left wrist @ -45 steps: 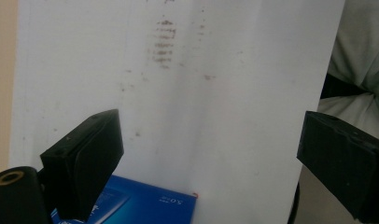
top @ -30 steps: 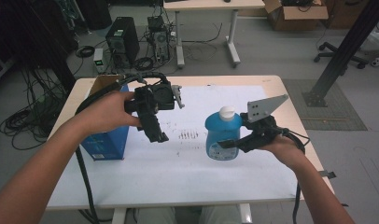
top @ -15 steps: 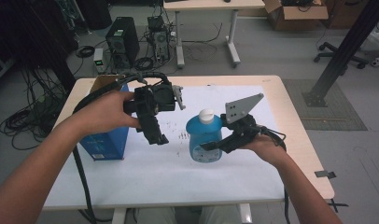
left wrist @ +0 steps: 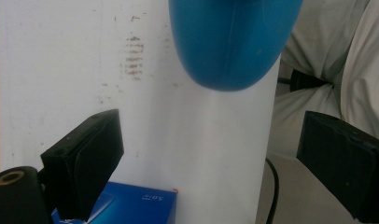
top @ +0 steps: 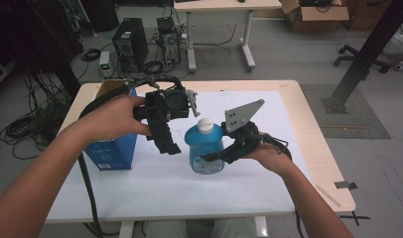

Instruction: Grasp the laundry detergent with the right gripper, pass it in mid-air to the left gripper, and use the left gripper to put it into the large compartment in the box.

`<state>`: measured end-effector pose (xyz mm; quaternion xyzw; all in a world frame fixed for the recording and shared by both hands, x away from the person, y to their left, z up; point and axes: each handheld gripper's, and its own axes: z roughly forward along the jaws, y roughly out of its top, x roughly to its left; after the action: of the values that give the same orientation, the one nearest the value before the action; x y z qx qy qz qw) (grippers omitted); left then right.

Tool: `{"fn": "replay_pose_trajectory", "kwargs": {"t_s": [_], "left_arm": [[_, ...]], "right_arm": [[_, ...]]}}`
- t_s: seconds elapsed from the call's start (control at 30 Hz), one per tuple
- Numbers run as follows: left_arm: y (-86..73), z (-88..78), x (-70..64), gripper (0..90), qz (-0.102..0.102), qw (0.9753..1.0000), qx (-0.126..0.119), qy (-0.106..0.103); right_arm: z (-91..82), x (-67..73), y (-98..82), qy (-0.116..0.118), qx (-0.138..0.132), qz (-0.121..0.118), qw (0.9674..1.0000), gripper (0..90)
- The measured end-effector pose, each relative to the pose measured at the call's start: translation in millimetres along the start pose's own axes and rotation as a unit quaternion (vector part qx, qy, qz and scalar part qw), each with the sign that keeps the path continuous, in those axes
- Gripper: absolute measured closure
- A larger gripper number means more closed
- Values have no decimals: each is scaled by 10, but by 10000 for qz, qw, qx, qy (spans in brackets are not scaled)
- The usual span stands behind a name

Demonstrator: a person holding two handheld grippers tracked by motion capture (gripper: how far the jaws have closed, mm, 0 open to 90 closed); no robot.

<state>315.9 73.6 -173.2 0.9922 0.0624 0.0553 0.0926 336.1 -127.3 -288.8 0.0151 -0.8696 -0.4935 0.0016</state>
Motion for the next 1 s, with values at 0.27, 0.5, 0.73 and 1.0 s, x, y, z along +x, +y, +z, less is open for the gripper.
{"fn": "replay_pose_trajectory", "kwargs": {"t_s": [0.27, 0.5, 0.73, 1.0], "left_arm": [[47, -9, -6, 75, 32, 10000, -7, -28], [70, -2, -8, 75, 57, 10000, -29, -66], [69, 0, -7, 74, 70, 9999, -66, -105], [79, 15, -14, 75, 102, 9998, -85, -129]], "right_arm": [[89, -14, 63, 74, 6, -51, 10000, 442], [170, -18, 101, 140, 24, -106, 9998, 442], [228, -23, 129, 180, 43, -128, 9997, 442], [280, -27, 147, 194, 77, -144, 9997, 442]]}}
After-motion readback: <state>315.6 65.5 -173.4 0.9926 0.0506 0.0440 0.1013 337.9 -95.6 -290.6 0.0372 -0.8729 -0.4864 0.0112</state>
